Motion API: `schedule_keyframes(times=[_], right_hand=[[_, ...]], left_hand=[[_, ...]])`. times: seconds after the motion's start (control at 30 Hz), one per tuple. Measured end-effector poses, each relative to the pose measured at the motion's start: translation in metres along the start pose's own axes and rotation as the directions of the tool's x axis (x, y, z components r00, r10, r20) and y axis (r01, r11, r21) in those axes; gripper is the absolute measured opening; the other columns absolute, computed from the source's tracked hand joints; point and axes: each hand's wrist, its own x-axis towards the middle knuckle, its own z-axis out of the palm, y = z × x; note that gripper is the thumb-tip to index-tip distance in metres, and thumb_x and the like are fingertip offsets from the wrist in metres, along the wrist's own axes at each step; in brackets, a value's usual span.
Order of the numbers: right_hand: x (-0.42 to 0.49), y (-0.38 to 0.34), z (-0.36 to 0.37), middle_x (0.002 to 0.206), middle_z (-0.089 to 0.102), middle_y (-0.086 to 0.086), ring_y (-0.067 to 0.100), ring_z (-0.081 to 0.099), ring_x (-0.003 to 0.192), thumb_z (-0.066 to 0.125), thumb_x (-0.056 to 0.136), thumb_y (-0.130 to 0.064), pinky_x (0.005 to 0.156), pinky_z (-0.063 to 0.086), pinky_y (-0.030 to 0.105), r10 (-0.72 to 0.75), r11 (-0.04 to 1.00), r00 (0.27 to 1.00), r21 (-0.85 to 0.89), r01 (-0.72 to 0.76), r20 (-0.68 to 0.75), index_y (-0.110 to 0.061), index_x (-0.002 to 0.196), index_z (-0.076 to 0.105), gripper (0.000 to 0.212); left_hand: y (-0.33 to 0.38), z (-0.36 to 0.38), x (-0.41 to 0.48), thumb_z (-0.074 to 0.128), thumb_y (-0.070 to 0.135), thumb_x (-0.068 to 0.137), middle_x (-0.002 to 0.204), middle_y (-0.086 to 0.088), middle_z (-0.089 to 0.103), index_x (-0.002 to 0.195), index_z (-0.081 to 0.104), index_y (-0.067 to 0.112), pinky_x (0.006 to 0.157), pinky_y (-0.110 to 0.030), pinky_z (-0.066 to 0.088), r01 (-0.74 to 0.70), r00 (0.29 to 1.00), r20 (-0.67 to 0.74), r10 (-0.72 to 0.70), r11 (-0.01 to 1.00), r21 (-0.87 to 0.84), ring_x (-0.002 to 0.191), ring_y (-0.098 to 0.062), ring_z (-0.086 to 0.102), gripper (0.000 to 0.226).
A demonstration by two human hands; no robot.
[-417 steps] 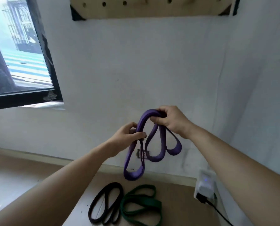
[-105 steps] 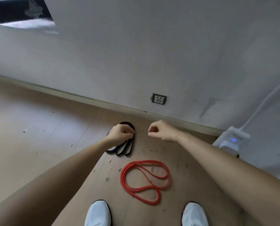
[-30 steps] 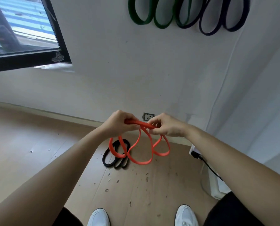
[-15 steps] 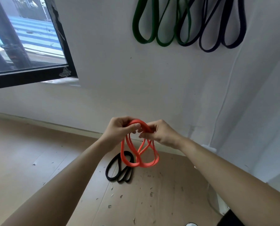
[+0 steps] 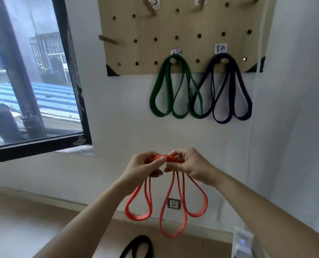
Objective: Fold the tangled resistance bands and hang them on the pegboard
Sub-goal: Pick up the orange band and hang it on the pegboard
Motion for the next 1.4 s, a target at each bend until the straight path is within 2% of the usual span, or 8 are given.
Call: schedule_keyframes(times=[0.17, 0.3, 0.5, 0.7, 0.97, 1.1, 1.23, 1.4], right_hand=[[0.022, -0.061, -0.05, 0.097, 0.076, 0.013, 0.022, 0.075, 0.091, 0.071, 0.093, -0.017, 0.078, 0.063, 0.04, -0.079, 0.997, 0.995, 0.0, 0.08, -0.062, -0.012, 0.121, 0.057, 0.032], [0.035, -0.111, -0.087, 0.107, 0.074, 0.012, 0.019, 0.072, 0.092, 0.074, 0.091, -0.023, 0.082, 0.062, 0.036, -0.118, 0.99, 0.992, -0.077, 0.114, -0.052, -0.019, 0.131, 0.055, 0.044], [0.06, -0.171, -0.126, 0.106, 0.075, 0.014, 0.028, 0.074, 0.1, 0.069, 0.093, -0.011, 0.093, 0.059, 0.045, -0.155, 0.986, 0.987, -0.064, 0.152, -0.039, -0.011, 0.121, 0.064, 0.029], [0.091, -0.213, -0.138, 0.094, 0.072, 0.012, 0.028, 0.071, 0.09, 0.071, 0.091, -0.013, 0.092, 0.058, 0.045, -0.148, 0.989, 0.989, 0.023, 0.148, -0.021, 0.0, 0.116, 0.067, 0.029], [0.139, -0.271, -0.138, 0.081, 0.067, 0.009, 0.022, 0.064, 0.072, 0.064, 0.095, -0.006, 0.079, 0.056, 0.04, -0.223, 0.938, 0.941, 0.206, 0.277, -0.253, 0.003, 0.11, 0.067, 0.018], [0.171, -0.29, -0.136, 0.085, 0.069, 0.014, 0.023, 0.065, 0.071, 0.064, 0.096, -0.003, 0.079, 0.059, 0.041, -0.263, 0.925, 0.883, 0.157, 0.345, -0.388, 0.0, 0.107, 0.065, 0.012], [0.204, -0.299, -0.136, 0.083, 0.071, 0.012, 0.022, 0.067, 0.071, 0.064, 0.097, -0.006, 0.079, 0.059, 0.044, -0.324, 0.91, 0.781, 0.049, 0.411, -0.534, -0.005, 0.108, 0.057, 0.013], [0.245, -0.295, -0.147, 0.094, 0.074, 0.019, 0.021, 0.067, 0.063, 0.063, 0.097, -0.01, 0.057, 0.058, 0.03, -0.315, 0.897, 0.651, 0.007, 0.441, -0.691, -0.009, 0.105, 0.054, 0.013]], left_hand=[[0.074, 0.0, 0.04, 0.07, 0.031, 0.093, 0.084, -0.007, 0.074, 0.102, 0.074, 0.01, 0.073, -0.031, 0.06, -0.04, 0.999, 0.025, 0.039, 0.997, 0.065, 0.072, -0.019, 0.069, 0.023], [0.134, -0.001, 0.065, 0.068, 0.033, 0.095, 0.072, 0.0, 0.063, 0.1, 0.076, 0.01, 0.061, -0.02, 0.05, -0.093, 0.996, -0.008, 0.094, 0.99, 0.103, 0.061, -0.01, 0.056, 0.025], [0.215, -0.022, 0.092, 0.07, 0.032, 0.094, 0.065, 0.002, 0.055, 0.1, 0.076, 0.009, 0.057, -0.021, 0.046, -0.182, 0.975, -0.112, 0.191, 0.98, 0.083, 0.056, -0.009, 0.047, 0.025], [0.271, -0.058, 0.112, 0.076, 0.024, 0.088, 0.073, -0.003, 0.063, 0.103, 0.075, 0.001, 0.07, -0.03, 0.052, -0.241, 0.949, -0.22, 0.227, 0.97, -0.041, 0.059, -0.012, 0.052, 0.027], [0.309, -0.111, 0.138, 0.072, 0.012, 0.091, 0.089, -0.009, 0.073, 0.116, 0.068, 0.006, 0.078, -0.03, 0.057, -0.341, 0.912, -0.272, 0.306, 0.936, -0.091, 0.068, -0.013, 0.061, 0.026], [0.317, -0.118, 0.163, 0.072, 0.011, 0.092, 0.09, -0.01, 0.075, 0.109, 0.07, 0.007, 0.074, -0.025, 0.06, -0.384, 0.858, -0.407, 0.315, 0.918, -0.1, 0.067, -0.012, 0.062, 0.018], [0.322, -0.122, 0.195, 0.073, 0.011, 0.092, 0.089, -0.011, 0.074, 0.104, 0.071, 0.01, 0.084, -0.034, 0.062, -0.44, 0.795, -0.498, 0.346, 0.894, -0.081, 0.07, -0.014, 0.063, 0.013], [0.333, -0.122, 0.224, 0.054, 0.001, 0.1, 0.091, -0.009, 0.071, 0.108, 0.071, 0.007, 0.091, -0.036, 0.059, -0.459, 0.79, -0.465, 0.4, 0.888, -0.016, 0.077, -0.016, 0.06, 0.019]])
